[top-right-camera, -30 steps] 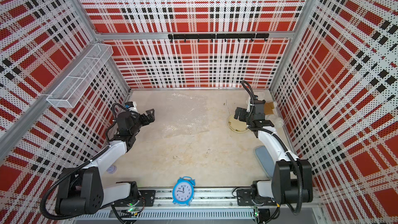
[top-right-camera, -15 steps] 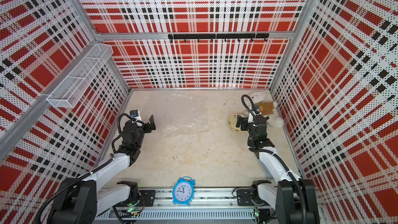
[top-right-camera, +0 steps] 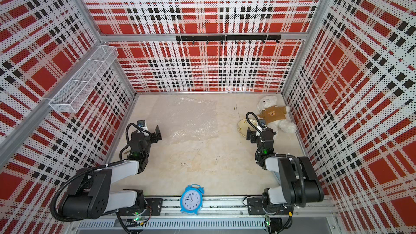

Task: Unpack dinner plates from bubble wrap
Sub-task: Reset both arms

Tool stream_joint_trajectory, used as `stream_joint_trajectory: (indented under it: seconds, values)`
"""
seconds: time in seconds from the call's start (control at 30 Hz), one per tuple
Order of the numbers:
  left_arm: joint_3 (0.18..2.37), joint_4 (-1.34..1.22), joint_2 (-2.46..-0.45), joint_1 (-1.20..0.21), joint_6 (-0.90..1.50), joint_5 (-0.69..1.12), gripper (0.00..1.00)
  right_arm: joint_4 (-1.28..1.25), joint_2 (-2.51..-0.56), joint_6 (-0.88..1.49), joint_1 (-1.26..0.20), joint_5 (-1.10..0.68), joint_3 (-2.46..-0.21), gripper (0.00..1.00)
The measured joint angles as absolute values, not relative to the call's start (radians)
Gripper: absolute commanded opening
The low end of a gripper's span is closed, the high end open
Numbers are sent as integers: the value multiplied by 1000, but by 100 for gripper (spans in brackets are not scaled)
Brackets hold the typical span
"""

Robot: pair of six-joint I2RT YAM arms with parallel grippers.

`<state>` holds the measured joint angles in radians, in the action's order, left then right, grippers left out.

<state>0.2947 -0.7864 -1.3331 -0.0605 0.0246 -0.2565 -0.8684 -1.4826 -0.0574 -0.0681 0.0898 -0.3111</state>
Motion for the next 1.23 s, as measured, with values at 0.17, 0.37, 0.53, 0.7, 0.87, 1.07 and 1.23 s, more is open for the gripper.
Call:
stream_joint_trajectory:
  seconds: [0.17, 0.37, 0.53, 0.7, 0.87, 1.07, 1.23]
  values:
    - [299, -851, -1399, -39, 25, -226, 99, -976, -1594, -80, -68, 80, -301, 99]
    - [313, -923, -1506, -43, 22, -210, 99, -947, -1594, -68, -48, 83, -362, 100]
    - [350, -943, -1575, -81, 0, -234, 99, -918, -1594, -51, -20, 85, -395, 100]
    - [370, -953, -1575, -88, -7, -245, 99, -905, -1594, -48, -19, 82, -395, 100]
    - [370, -953, -1575, -88, -9, -250, 99, -899, -1594, -48, -20, 80, -395, 100]
    - [370, -953, -1575, -88, -9, -255, 100, -892, -1594, -48, -20, 79, -395, 100]
    - [370, -953, -1575, -88, -9, -258, 99, -878, -1594, -48, -20, 75, -397, 100]
